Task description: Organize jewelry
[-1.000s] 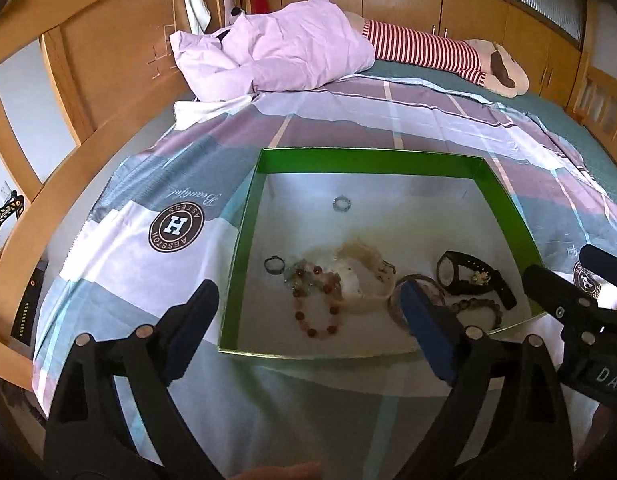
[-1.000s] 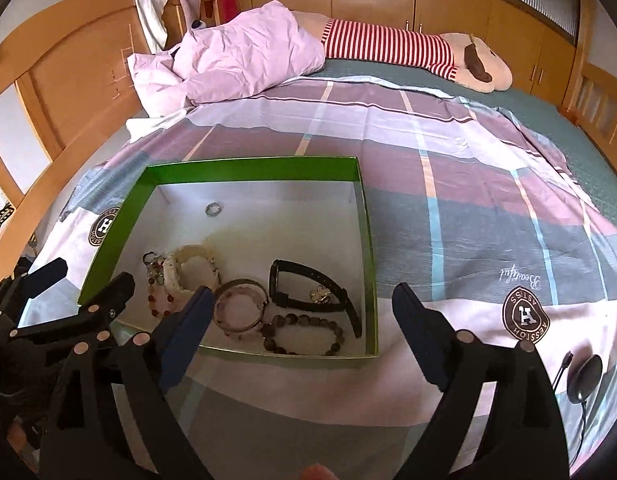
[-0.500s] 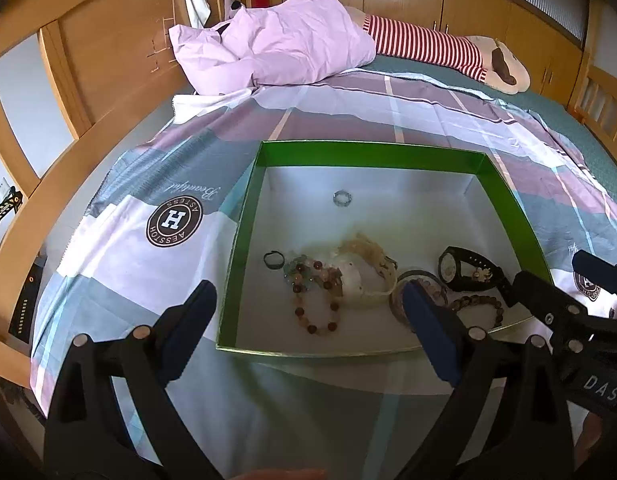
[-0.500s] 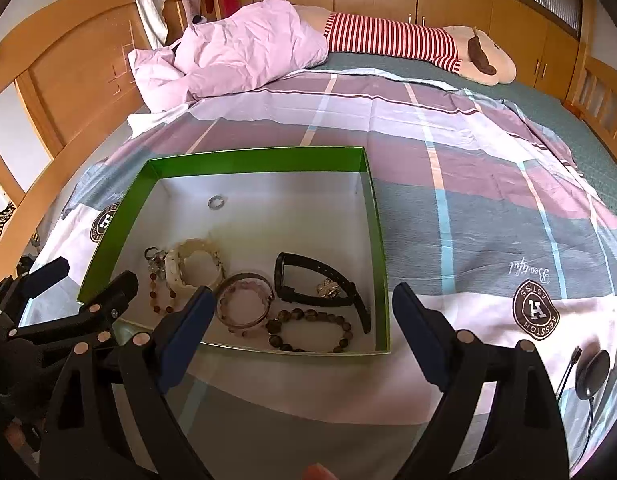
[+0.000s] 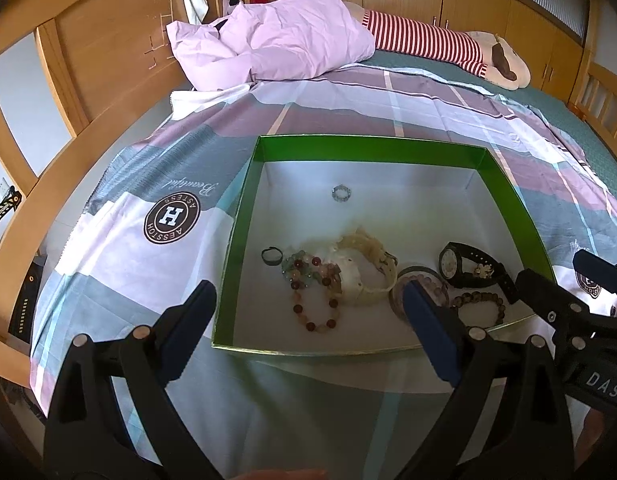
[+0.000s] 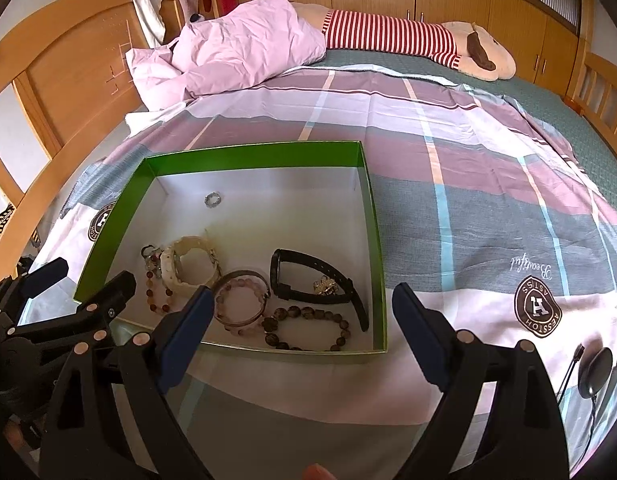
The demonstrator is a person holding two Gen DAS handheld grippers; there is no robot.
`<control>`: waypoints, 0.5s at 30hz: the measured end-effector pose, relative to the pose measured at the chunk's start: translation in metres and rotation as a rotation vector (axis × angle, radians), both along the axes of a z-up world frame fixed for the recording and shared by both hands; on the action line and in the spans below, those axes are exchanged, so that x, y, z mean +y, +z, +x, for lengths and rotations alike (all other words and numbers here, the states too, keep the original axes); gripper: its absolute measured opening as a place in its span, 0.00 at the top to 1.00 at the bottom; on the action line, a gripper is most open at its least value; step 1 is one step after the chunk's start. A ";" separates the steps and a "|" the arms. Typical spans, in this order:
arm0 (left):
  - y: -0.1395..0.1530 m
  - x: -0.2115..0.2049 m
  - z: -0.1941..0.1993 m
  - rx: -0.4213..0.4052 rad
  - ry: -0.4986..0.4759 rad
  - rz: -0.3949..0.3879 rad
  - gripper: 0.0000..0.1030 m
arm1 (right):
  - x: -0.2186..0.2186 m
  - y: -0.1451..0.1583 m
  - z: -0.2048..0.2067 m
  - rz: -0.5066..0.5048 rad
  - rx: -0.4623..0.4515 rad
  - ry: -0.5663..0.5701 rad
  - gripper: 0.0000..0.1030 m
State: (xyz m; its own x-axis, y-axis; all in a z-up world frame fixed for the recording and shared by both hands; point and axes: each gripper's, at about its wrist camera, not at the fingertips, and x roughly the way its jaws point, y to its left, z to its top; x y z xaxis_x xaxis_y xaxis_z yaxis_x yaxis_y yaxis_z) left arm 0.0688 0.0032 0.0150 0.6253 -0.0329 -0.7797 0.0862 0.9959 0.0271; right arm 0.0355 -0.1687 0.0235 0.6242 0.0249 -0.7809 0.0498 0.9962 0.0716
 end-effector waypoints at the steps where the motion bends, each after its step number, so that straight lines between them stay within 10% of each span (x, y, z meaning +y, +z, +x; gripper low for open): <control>1: 0.000 0.000 0.000 0.001 -0.001 0.000 0.09 | 0.000 0.000 0.000 0.000 0.000 0.000 0.14; 15: -0.001 -0.003 0.000 0.008 -0.005 0.004 0.08 | 0.001 -0.001 0.000 -0.002 0.000 0.001 0.14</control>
State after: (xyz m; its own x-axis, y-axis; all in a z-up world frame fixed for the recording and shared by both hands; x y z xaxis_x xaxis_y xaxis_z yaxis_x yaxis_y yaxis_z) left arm 0.0684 0.0002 0.0137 0.6187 -0.0332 -0.7849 0.0916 0.9953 0.0300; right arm 0.0360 -0.1679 0.0221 0.6240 0.0245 -0.7810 0.0485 0.9964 0.0701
